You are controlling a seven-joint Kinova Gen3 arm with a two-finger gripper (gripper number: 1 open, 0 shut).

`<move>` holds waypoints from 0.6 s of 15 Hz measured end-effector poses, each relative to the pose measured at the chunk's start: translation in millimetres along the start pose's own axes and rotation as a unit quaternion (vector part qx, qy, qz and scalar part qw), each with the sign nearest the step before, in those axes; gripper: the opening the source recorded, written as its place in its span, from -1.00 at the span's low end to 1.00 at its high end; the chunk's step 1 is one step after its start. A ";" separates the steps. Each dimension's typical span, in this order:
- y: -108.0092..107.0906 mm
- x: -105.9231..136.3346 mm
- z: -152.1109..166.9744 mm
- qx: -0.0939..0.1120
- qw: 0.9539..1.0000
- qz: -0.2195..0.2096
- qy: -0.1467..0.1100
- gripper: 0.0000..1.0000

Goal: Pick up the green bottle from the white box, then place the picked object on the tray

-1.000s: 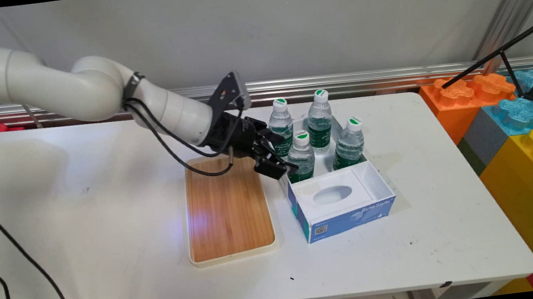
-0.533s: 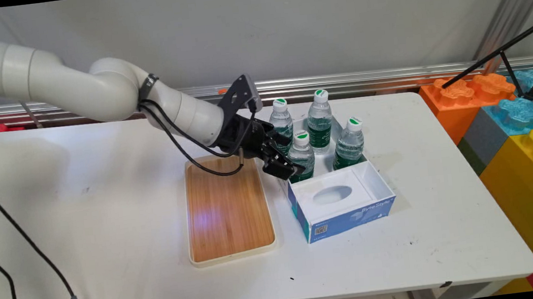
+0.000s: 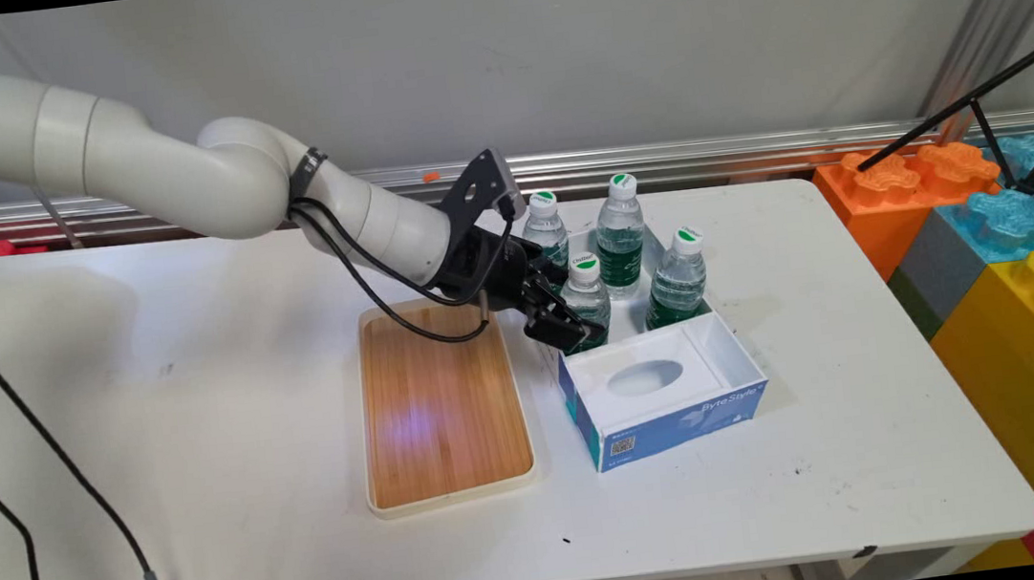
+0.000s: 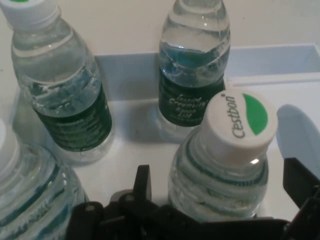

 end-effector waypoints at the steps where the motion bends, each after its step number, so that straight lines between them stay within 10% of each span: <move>1: 0.0 0.2 1.3 0.000 1.000 -0.001 0.000 1.00; 5: 0.0 0.7 4.2 0.000 1.000 -0.003 0.001 1.00; 6: 0.0 0.8 4.9 0.000 1.000 -0.004 0.001 -1.00; 9: 0.3 1.2 5.7 0.000 1.000 -0.005 0.001 -1.00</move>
